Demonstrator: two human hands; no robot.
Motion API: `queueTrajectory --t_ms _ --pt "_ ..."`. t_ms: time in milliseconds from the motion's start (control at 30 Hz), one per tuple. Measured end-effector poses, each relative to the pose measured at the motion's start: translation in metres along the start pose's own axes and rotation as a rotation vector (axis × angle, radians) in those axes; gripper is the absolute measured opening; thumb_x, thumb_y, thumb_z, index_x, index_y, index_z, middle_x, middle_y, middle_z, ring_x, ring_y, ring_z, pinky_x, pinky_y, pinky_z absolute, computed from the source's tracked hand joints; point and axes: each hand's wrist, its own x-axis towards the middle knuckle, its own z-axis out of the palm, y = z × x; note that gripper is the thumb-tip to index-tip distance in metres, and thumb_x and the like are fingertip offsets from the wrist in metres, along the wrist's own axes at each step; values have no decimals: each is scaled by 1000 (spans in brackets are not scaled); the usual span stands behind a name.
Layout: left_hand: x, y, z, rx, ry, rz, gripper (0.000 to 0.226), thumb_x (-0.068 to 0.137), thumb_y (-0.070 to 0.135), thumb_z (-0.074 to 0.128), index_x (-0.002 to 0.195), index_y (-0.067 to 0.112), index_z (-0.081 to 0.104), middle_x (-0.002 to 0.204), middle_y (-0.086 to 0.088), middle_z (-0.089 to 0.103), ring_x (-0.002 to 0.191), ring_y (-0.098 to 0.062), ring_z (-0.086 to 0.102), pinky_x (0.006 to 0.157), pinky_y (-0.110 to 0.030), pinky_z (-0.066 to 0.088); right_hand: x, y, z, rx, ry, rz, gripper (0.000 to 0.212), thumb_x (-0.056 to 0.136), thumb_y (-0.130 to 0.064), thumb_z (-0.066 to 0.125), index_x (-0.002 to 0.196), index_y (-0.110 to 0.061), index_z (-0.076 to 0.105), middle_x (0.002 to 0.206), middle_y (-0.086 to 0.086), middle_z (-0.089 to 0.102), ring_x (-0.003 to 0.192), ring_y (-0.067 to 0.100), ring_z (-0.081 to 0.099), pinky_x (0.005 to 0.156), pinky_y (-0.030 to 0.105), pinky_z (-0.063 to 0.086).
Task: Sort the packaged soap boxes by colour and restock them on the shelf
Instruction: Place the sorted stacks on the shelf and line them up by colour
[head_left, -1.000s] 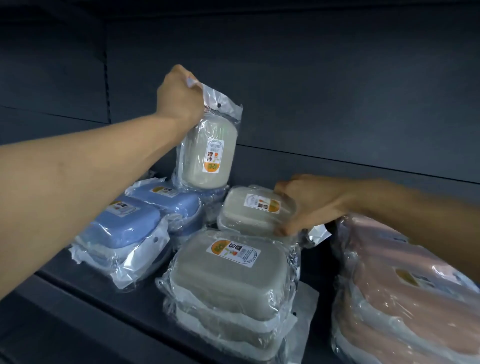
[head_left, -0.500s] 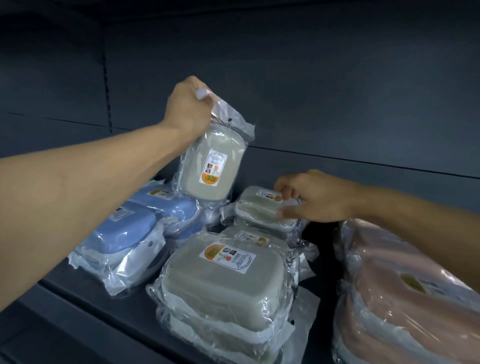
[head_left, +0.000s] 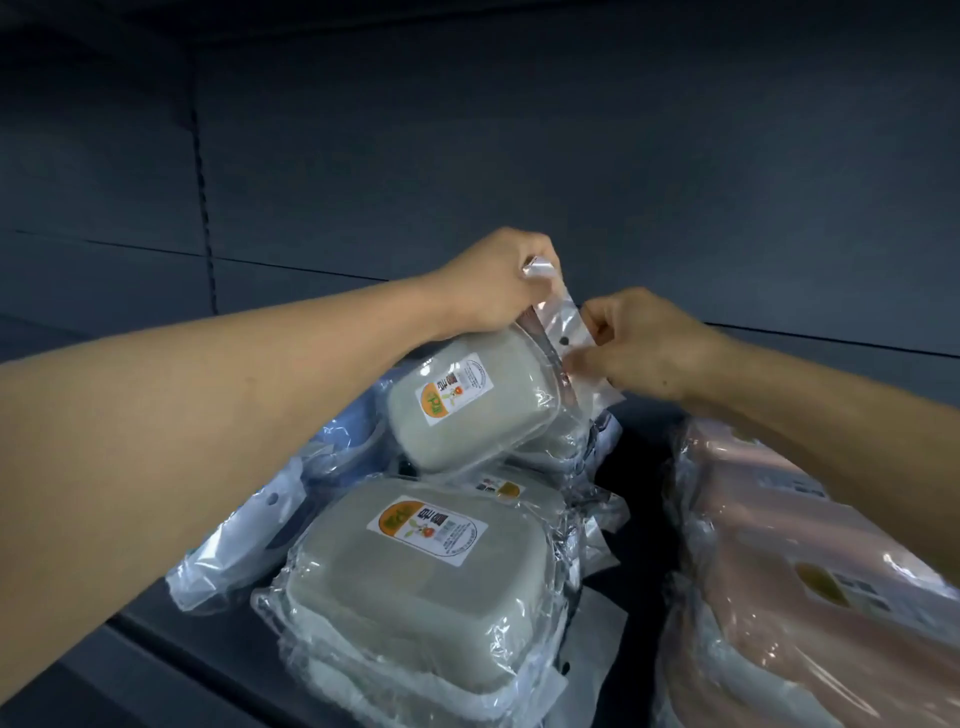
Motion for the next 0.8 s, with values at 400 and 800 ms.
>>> queueTrajectory --t_ms 400,800 --pt "-49 -11 -14 270 -617 -194 113 47 44 87 141 45 25 129 10 42 120 -9 45 102 -25 39 -36 15 18 685 -274 367 21 82 18 55 90 -1 57 100 24 67 81 28 69 71 29 59" --pt "-43 -22 0 137 -726 -164 63 68 54 66 126 32 58 123 15 62 114 0 57 107 -29 40 -16 28 -11 -270 -144 201 20 95 -8 44 96 -2 63 97 18 68 80 28 63 70 35 51"
